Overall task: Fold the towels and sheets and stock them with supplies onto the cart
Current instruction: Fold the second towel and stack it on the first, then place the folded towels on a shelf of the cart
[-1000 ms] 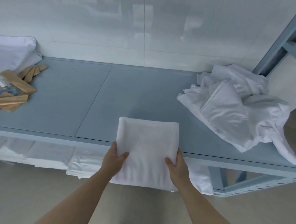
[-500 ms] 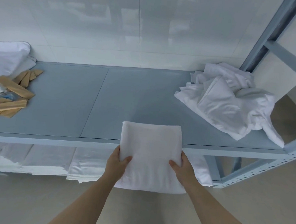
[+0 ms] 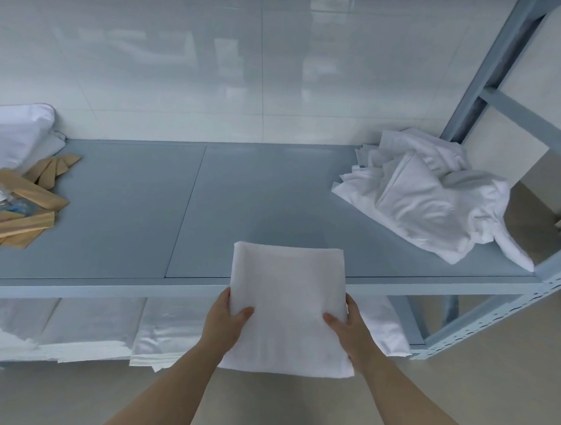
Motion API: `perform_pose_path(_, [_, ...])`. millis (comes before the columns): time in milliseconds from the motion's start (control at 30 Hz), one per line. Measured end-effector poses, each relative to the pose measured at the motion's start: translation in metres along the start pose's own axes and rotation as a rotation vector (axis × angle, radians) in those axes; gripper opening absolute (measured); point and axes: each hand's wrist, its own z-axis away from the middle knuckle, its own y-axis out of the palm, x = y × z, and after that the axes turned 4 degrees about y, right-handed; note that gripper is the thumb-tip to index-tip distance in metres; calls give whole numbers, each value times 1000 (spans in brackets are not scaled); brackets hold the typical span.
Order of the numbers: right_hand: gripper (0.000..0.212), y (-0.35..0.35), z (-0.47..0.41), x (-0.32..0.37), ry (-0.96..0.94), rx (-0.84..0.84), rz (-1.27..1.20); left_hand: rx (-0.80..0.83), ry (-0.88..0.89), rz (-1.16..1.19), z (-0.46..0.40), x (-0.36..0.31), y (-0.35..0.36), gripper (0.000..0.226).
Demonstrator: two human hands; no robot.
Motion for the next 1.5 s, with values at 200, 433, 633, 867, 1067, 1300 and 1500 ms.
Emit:
perform_pose_path(200, [66, 8, 3, 3, 5, -7, -15, 7, 17, -16, -10, 3, -7, 55])
perform_pose_path(433, [69, -16, 17, 12, -57, -126, -73, 64, 85, 19, -11, -20, 14, 54])
perform_pose_path(633, [70, -77, 48, 0, -60, -349, -60, 253, 189, 88, 0, -65, 73, 37])
perform_pose_path(867, [70, -174, 117, -42, -29, -630, -203, 561, 358, 26, 43, -124, 178, 36])
perform_pose_path(1067, [62, -262, 196, -87, 23, -912, -266, 796, 523, -27, 112, -167, 289, 34])
perform_pose_path(1300, [70, -366, 281, -142, 26, -1159, -396, 1028, 583, -20, 219, -209, 424, 46])
perform_pose_path(1500, [73, -462, 345, -191, 31, -1258, -477, 1174, 635, -9, 313, -235, 530, 71])
